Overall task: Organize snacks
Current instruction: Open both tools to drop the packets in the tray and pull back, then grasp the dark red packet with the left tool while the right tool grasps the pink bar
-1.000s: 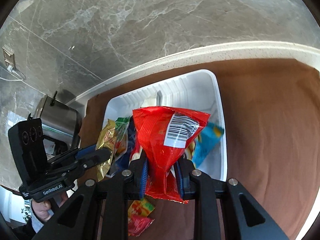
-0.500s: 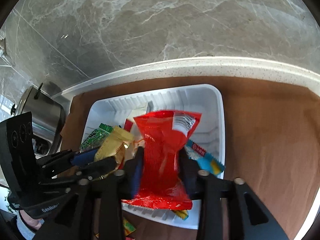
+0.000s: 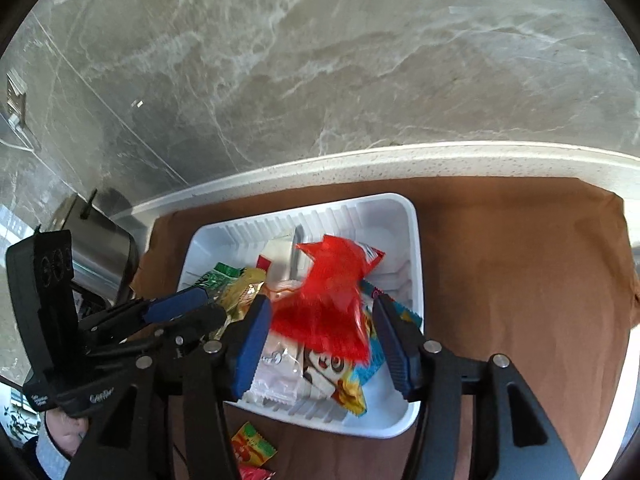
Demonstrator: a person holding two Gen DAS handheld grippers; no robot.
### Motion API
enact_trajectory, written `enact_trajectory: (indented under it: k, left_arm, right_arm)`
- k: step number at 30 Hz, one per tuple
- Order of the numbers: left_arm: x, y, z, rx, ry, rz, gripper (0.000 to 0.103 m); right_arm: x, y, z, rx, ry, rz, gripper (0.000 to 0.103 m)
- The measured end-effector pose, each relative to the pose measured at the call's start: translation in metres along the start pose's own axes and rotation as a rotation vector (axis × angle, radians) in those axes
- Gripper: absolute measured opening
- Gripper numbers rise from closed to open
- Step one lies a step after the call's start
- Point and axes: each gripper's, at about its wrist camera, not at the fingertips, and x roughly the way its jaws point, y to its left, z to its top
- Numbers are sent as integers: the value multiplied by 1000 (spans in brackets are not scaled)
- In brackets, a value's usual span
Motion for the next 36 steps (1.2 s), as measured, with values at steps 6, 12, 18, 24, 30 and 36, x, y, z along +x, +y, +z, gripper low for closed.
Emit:
enact_trajectory:
  k: [6, 12, 18, 24, 30, 36]
  left_arm:
    - [-24, 0, -11, 0, -9, 2, 42]
    - [-49, -2, -34, 29, -5, 6, 42]
    - [-58, -6, -66, 78, 40, 15, 42]
    - [-48, -12, -112, 135, 138, 1, 42]
    - [-32, -11, -149, 179, 222, 26, 42]
    - [-29, -9, -163, 201, 239, 20, 42]
  right_arm:
    - [-26, 5, -20, 32, -23, 29, 58]
    - [-42, 3, -54, 83, 5, 40, 61]
    - [-41, -8, -105, 153, 96, 18, 62]
    - [-32, -20, -159, 220, 194, -50, 62]
    - [-24, -22, -199, 275, 267, -84, 62]
    - [-24, -15, -200, 269, 260, -96, 67]
